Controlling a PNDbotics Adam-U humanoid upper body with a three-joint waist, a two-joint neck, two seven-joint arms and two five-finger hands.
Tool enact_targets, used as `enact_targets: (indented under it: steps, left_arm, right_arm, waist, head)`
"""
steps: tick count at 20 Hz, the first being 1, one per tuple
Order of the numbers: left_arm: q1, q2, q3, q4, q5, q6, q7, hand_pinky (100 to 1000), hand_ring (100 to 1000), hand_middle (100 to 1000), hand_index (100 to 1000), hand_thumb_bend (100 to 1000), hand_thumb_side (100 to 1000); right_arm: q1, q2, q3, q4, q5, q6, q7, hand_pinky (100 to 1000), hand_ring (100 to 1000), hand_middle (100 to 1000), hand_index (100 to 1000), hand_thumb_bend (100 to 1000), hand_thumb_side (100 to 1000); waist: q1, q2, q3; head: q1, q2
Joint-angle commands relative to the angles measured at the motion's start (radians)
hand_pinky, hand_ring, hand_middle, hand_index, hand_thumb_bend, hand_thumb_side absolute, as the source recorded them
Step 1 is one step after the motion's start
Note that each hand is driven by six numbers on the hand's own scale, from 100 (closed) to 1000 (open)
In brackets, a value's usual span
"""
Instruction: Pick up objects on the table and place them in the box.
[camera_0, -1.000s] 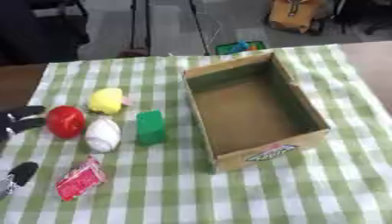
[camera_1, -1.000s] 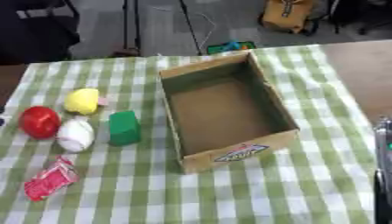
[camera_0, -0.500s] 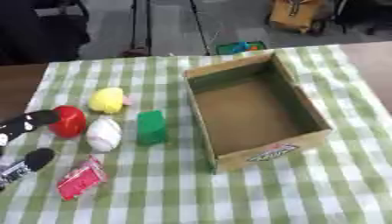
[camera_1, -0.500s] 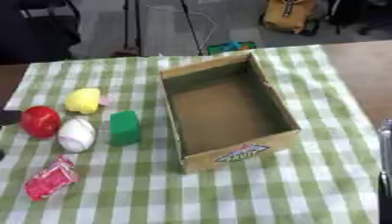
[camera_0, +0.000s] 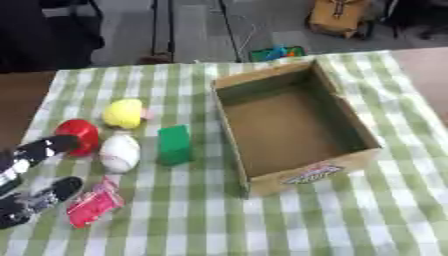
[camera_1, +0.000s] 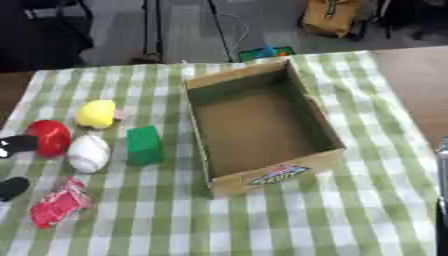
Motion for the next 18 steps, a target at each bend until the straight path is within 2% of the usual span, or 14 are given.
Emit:
enact_targets:
  steps: [1,6,13,14,18]
  left_arm:
    - [-0.005,0.008,-0.002,-0.014,-0.068,0.013,-0.052,1000,1000,1000,1000,787,1000]
    - [0.009,-0.012,-0.015,-0.014,-0.162,0.049,-0.114,1000,1000,1000,1000,839,999]
    - [0.012,-0.030,-0.017,-0.014,-0.210,0.097,-0.179,1000,1000,1000,1000,851,991]
    - [0.011,-0.030,-0.014,-0.014,-0.217,0.103,-0.182,1000,1000,1000,1000,811,999]
    - [0.013,-0.040,0.005,-0.014,-0.282,0.137,-0.137,1000,1000,1000,1000,790,1000]
  right_arm:
    - [-0.012,-0.011,-0.001,-0.023,-0.010,-0.006,-0.007,563,672,603,707,100,891]
    - [-0.013,-0.009,-0.002,-0.023,-0.013,-0.006,-0.009,562,671,600,703,100,890]
    - [-0.014,-0.008,-0.002,-0.023,-0.016,-0.007,-0.011,561,670,599,701,100,891]
    - [-0.014,-0.008,-0.002,-0.023,-0.017,-0.006,-0.011,560,669,597,697,100,891]
    - [-0.014,-0.008,-0.001,-0.023,-0.019,-0.007,-0.011,560,669,597,697,100,892]
  waist:
    - [-0.002,-0.014,-0.003]
    - [-0.004,-0.009,-0.007]
    - [-0.005,-0.007,-0.009]
    - [-0.006,-0.007,-0.009]
    - [-0.007,-0.004,-0.009]
  head:
    - [0.006,-0.004]
    - [0.011,-0.007]
    - [0.014,-0.010]
    - [0.015,-0.010]
    - [0.016,-0.011]
